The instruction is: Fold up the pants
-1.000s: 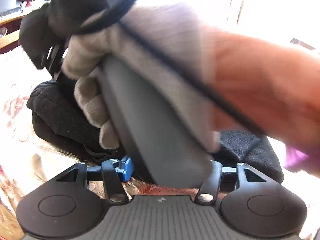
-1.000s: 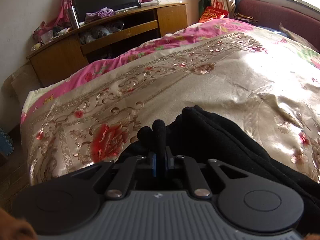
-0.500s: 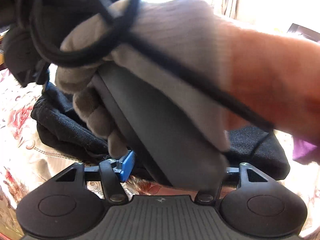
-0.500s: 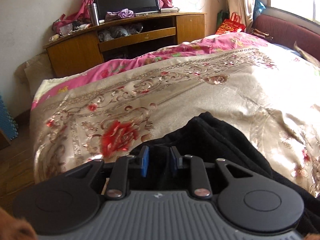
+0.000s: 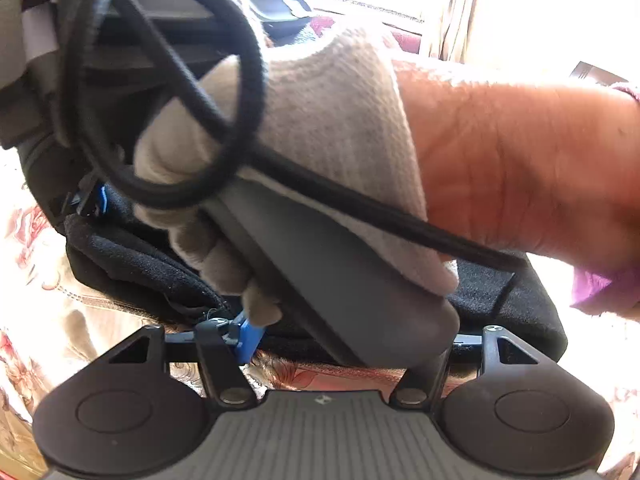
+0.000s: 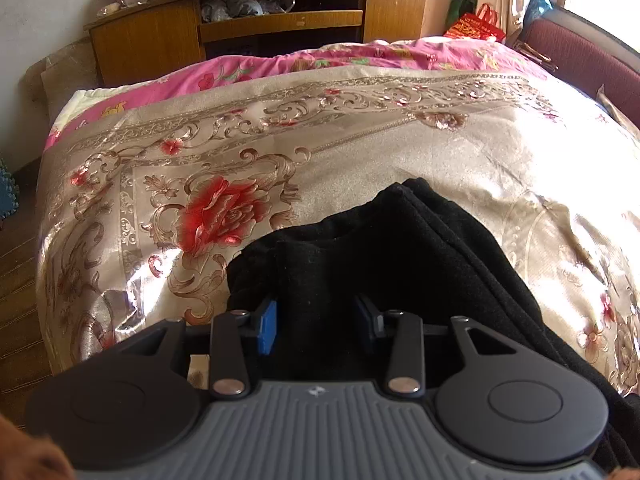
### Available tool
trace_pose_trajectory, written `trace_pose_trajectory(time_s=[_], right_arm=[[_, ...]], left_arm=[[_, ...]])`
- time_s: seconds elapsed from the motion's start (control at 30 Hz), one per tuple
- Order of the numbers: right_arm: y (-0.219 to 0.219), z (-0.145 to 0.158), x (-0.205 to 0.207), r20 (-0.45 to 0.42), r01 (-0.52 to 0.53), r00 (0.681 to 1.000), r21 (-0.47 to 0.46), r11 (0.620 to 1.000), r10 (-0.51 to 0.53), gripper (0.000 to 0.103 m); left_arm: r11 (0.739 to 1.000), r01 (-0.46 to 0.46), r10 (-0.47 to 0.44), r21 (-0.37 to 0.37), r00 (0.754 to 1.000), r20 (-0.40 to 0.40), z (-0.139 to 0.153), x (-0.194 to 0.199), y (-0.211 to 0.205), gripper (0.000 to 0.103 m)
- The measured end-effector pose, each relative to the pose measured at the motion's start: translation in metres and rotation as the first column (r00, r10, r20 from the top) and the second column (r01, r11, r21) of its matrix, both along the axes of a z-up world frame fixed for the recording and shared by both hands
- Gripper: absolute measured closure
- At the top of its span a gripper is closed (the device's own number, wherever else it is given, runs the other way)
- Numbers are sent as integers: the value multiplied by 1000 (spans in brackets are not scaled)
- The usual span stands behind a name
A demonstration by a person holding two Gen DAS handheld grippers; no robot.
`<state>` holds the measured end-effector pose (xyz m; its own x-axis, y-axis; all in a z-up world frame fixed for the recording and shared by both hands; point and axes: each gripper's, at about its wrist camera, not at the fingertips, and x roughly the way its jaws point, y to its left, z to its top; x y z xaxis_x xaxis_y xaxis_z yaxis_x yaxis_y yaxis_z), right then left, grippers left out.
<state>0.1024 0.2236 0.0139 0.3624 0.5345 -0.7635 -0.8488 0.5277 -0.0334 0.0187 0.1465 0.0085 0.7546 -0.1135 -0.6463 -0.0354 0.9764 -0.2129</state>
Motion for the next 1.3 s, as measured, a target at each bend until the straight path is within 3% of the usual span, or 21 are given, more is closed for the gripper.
trace_pose_trajectory(time_s=[0.2, 0.23, 0.27, 0.47, 0.63, 0.8, 0.87, 0.93, 1.03, 1.17, 1.3], right_arm=[[9, -1, -6, 58, -13, 998, -44, 999, 16, 64], [10, -1, -8, 76, -14, 997, -52, 999, 17, 73], [10, -1, -8, 81, -8, 997, -59, 998, 13, 98], [-1, 28, -1, 34, 71, 997, 61, 996, -73, 97], [1, 53, -6, 51, 48, 997, 145, 988, -56, 97], [22, 33, -2, 29, 44, 998, 161, 986, -50, 97], [31, 18, -7, 83, -16, 997, 126, 992, 6, 95], [42, -7, -4, 67, -54, 996, 41, 998, 51, 90], [38, -17, 0, 54, -79, 996, 54, 995, 76, 90], [10, 18, 12, -55, -39, 997, 169, 985, 49, 83], [-54, 57, 9, -32, 0, 999, 279, 960, 9, 72]], left_arm=[[999, -2, 2, -39, 1000, 7, -4, -1, 3, 27], [999, -1, 2, -44, 1000, 9, -3, -2, 4, 27], [999, -2, 2, -50, 1000, 9, -2, -3, 7, 27], [992, -20, 23, -122, 999, 26, -3, -7, 23, 27], [989, -49, 56, -139, 997, 48, -3, -13, 28, 27], [985, -88, 96, -150, 995, 41, -8, -15, 24, 27], [986, -90, 95, -143, 995, 24, -10, -10, 24, 27], [987, -92, 93, -136, 996, 4, -12, -6, 23, 27], [985, -93, 93, -144, 996, -6, -13, 0, 21, 27], [984, -99, 101, -148, 995, 5, -15, -2, 21, 27], [991, -105, 110, -89, 993, 49, -8, -15, 11, 27]])
